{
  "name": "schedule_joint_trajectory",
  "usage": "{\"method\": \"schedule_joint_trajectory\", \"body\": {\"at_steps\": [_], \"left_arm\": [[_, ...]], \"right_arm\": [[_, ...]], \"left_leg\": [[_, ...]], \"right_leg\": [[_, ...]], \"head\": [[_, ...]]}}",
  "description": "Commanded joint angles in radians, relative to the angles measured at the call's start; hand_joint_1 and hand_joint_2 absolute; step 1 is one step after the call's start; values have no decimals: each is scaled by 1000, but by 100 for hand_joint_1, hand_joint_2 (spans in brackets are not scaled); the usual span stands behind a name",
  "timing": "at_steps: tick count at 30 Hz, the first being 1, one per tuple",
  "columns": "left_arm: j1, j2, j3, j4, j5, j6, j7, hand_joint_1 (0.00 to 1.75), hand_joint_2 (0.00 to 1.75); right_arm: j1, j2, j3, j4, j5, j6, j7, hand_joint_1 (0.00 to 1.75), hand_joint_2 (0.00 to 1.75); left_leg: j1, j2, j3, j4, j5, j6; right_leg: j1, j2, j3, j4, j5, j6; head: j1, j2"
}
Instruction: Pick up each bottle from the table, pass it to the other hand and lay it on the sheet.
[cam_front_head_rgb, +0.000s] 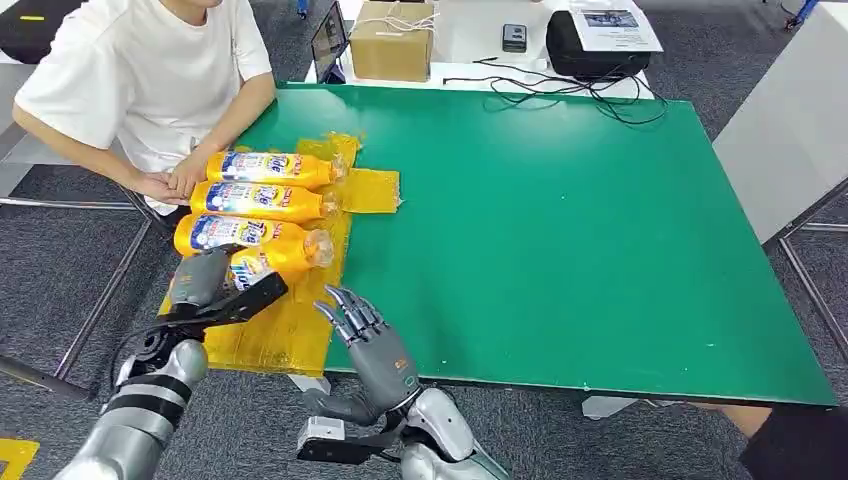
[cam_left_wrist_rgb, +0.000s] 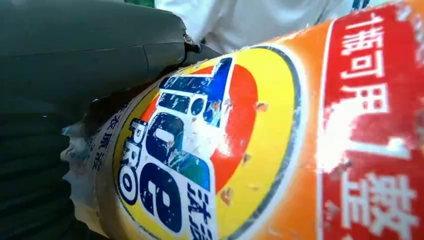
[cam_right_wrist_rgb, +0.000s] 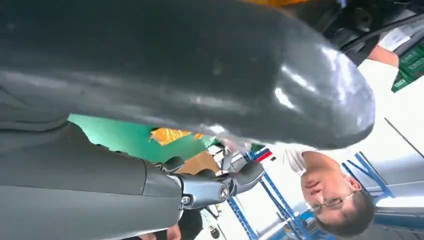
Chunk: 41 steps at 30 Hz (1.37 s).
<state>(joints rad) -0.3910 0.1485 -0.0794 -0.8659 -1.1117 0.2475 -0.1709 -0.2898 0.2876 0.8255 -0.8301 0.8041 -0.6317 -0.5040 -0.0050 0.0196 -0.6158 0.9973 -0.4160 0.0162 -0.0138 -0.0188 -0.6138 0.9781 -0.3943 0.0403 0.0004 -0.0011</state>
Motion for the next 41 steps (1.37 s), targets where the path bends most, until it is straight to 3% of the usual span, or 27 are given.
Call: {"method": "schedule_joint_trajectory", "body": {"at_steps": [1, 2, 4, 6, 13, 17, 21, 23, 24, 26, 29, 35, 41], "left_arm": [[-70, 190, -53, 22, -16, -117, 3, 175, 175], [-56, 222, -81, -13, -23, -159, 3, 166, 175], [-33, 262, -95, -81, 12, -217, -28, 173, 175], [-27, 275, -125, -134, 43, -278, -52, 147, 175], [-114, 300, -312, -122, 225, -447, -140, 154, 175], [-121, 305, -330, -124, 242, -449, -138, 157, 175], [-140, 272, -397, -110, 275, -450, -147, 161, 175], [-157, 255, -463, -76, 199, -368, -110, 161, 175], [-132, 219, -462, -48, 191, -332, -100, 166, 175], [-89, 142, -478, 81, 120, -202, -99, 175, 175], [-119, 119, -577, 184, -33, -135, -19, 175, 175], [-140, 121, -593, 201, -69, -133, -12, 175, 175], [-168, 45, -573, 367, -75, -211, 24, 175, 175]], "right_arm": [[43, -30, -39, -31, -10, 4, -19, 0, 0], [46, -27, -50, -31, -15, 6, -24, 0, 0], [46, -30, -58, -31, -24, 7, -33, 0, 0], [40, -26, -67, -23, -36, 16, -54, 0, 0], [14, -12, -70, 5, -77, 36, -91, 0, 0], [12, -12, -70, 7, -80, 36, -92, 0, 0], [4, -8, -71, 14, -93, 43, -99, 0, 0], [0, -7, -70, 13, -96, 51, -96, 0, 0], [-8, -14, -53, 37, -63, 81, -48, 0, 0], [5, -21, -52, 50, -68, 70, -67, 0, 0], [-3, -12, -53, 46, -83, 73, -82, 0, 0], [-3, -11, -51, 32, -83, 91, -70, 0, 0], [-5, 2, -57, 37, -103, 104, -81, 0, 0]], "left_leg": [[2, -1, 3, 0, -2, -1], [3, -1, 4, 1, -3, -2], [2, -1, 2, 0, -1, -1], [3, -1, 2, 2, -3, -2], [1, -6, 0, 1, -1, -1], [2, -6, 2, 2, -2, -2], [1, -4, 1, 0, -1, -1], [1, -7, 3, 1, -2, -1], [1, -7, 3, 0, -1, -1], [1, -7, 7, -2, -1, -1], [-1, -6, 9, -4, -1, -1], [-1, -6, 4, -1, 0, -1], [-2, -8, 8, -2, 0, -1]], "right_leg": [[1, 1, 3, 0, -1, -1], [2, 1, 5, 0, -2, -2], [1, 1, 1, 0, -1, -1], [2, 2, 3, 0, -2, -2], [1, -4, 2, 0, -2, -2], [2, -3, 4, 0, -3, -2], [1, -2, 2, 0, -1, -1], [1, -4, 5, 0, -3, -2], [1, -5, 5, -1, -3, -2], [0, -4, 9, -2, -3, -1], [-1, -2, 10, -4, -3, -1], [-2, -3, 5, -1, -2, -1], [-2, -5, 10, -1, -2, -1]], "head": [[0, 0], [0, 0], [0, 0], [0, 0], [0, 0], [0, 0], [0, 0], [0, 0], [0, 0], [0, 0], [0, 0], [0, 0], [0, 0]]}}
